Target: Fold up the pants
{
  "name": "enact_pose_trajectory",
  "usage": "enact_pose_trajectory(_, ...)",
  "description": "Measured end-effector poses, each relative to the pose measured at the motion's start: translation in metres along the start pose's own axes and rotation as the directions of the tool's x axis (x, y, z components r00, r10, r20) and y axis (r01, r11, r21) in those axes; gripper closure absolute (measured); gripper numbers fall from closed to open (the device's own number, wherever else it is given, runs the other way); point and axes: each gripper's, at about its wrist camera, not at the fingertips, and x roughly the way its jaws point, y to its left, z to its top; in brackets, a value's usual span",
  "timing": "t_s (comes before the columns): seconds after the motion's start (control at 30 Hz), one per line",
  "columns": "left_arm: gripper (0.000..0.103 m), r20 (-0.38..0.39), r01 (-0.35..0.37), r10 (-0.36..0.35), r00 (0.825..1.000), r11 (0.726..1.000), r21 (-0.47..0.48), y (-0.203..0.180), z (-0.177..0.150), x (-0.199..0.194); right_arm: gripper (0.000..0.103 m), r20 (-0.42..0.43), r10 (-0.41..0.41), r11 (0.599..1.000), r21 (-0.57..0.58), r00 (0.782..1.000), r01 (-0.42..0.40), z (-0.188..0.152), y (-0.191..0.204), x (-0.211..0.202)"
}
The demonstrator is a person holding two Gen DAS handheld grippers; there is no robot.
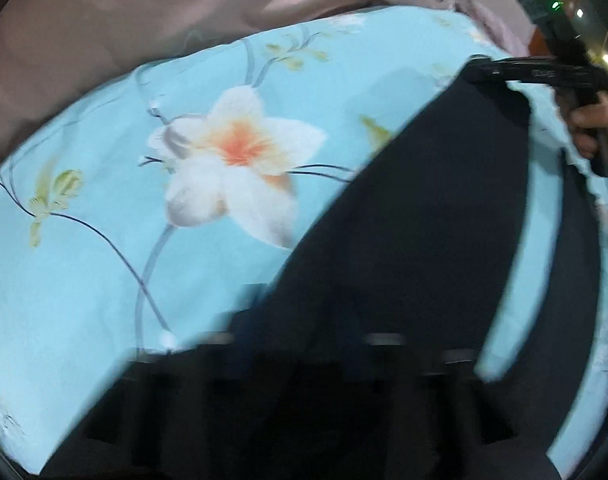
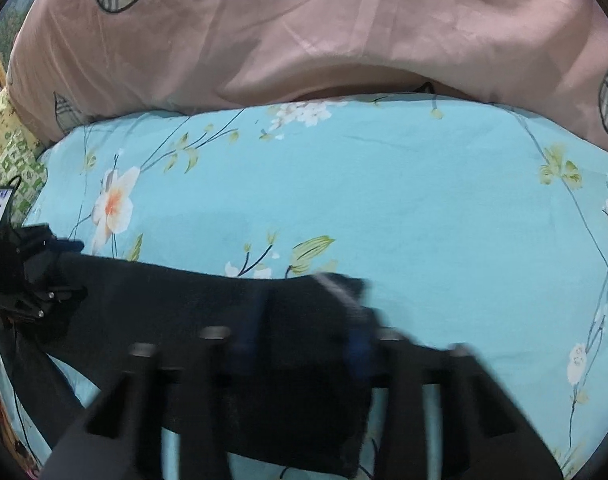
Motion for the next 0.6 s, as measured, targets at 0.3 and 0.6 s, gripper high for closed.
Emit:
enact_pose_trajectory(0.3,0.099,0.119,-0.005,0.009,0.993,0.999,-0.037,-0.038,-0.029,-0.071,0.092,0.115,0.038,0.998,-0.048,0.993,-0.032,-0.012,0.009,-0.049)
enact_pose_trajectory(0.6,0.099,0.186,0.052,-0.033,0.982,0.994,-0.096,-0.1,-0.082,-0.115,0.092,0.222,0.109,0.986,-0.149,0.969,-0.077,-0.067,0.017,-0.104)
